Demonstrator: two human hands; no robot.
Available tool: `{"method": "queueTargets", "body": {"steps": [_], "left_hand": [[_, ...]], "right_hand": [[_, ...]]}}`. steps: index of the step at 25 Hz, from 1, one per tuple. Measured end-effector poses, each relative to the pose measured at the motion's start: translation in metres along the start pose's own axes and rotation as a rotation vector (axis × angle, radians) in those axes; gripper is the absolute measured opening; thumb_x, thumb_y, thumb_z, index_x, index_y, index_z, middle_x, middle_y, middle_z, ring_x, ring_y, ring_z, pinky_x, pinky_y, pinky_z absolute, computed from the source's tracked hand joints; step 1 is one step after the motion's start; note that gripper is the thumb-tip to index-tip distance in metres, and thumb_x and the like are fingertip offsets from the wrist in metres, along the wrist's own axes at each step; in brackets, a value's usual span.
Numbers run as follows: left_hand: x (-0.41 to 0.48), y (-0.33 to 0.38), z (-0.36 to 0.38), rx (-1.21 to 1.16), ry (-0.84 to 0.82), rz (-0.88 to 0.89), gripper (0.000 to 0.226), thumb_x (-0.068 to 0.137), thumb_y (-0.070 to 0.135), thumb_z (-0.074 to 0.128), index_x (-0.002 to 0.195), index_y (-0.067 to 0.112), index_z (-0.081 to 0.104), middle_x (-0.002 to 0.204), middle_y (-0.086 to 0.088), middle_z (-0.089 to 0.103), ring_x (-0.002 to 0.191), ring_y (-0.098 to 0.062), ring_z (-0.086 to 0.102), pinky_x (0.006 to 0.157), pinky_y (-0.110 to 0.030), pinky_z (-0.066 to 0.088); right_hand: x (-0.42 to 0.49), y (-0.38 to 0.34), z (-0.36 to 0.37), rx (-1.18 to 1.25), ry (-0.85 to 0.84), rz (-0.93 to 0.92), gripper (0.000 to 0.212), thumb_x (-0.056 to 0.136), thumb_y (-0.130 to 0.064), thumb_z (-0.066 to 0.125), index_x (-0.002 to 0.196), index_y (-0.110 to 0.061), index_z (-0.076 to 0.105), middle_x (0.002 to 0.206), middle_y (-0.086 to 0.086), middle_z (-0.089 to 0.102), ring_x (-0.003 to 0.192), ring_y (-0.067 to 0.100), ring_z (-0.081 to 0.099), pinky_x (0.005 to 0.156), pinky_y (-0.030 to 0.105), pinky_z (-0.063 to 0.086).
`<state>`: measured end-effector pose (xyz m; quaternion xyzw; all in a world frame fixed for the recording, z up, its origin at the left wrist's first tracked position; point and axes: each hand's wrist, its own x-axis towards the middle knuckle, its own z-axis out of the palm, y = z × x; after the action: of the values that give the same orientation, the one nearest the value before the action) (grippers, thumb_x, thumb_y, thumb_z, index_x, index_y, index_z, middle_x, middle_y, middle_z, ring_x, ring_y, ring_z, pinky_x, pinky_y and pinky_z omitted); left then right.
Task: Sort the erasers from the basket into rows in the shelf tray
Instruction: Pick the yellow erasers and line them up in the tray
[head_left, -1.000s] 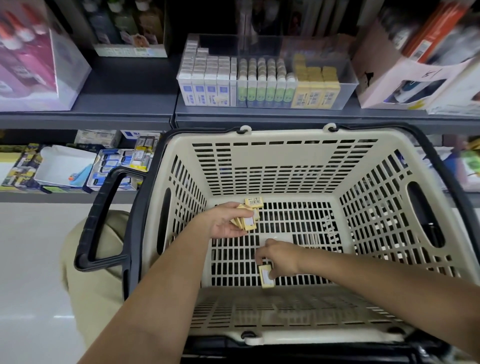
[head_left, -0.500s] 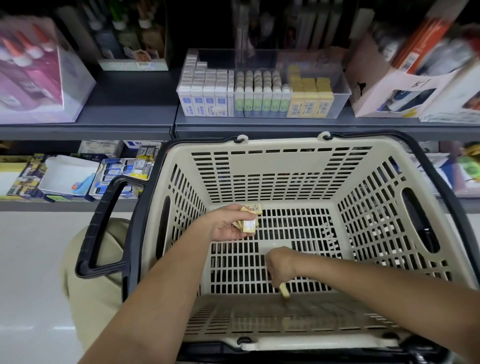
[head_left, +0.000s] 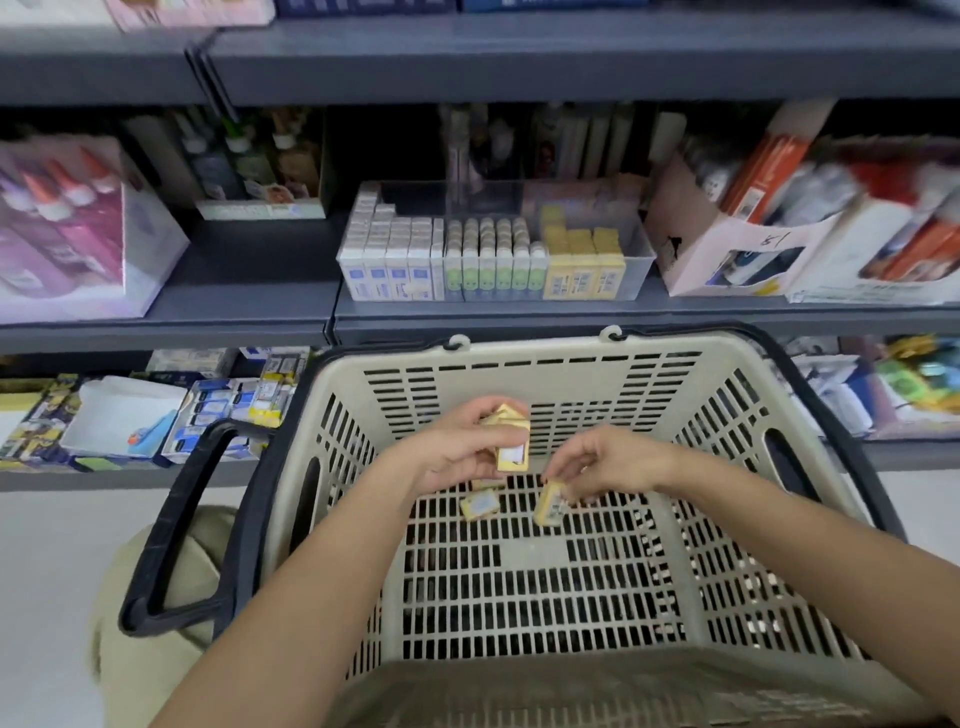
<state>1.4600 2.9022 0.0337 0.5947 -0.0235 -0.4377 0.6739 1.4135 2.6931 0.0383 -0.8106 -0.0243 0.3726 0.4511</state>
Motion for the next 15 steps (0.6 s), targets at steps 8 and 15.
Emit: {"method": "queueTargets", "body": {"steps": [8,15], "left_hand": [[0.004,0.101,0.020,-0.009,0.166,0.462,0.031,0.077,0.012,0.071,0.104,0.024,0.062,0.080,0.001,0.062,0.067,-0.012,0.061,0.053,-0.024,0.051],[0.034,0.107,0.002,-0.033,0.321,0.492,0.028,0.081,0.011,0.067,0.104,0.026,0.062,0.077,0.002,0.063,0.063,-0.009,0.061,0.051,-0.024,0.047]], "right_hand": [[-0.020,-0.062,-0.077,0.170,0.431,-0.309,0.016,0.075,-0.003,0.073,0.085,-0.015,0.070,0.073,-0.001,0.072,0.069,0.006,0.067,0.062,0.015,0.051],[0.014,-0.105,-0.155,0.119,0.853,-0.313,0.017,0.078,-0.003,0.070,0.095,-0.005,0.068,0.092,0.013,0.071,0.087,0.023,0.067,0.085,0.035,0.054]]}}
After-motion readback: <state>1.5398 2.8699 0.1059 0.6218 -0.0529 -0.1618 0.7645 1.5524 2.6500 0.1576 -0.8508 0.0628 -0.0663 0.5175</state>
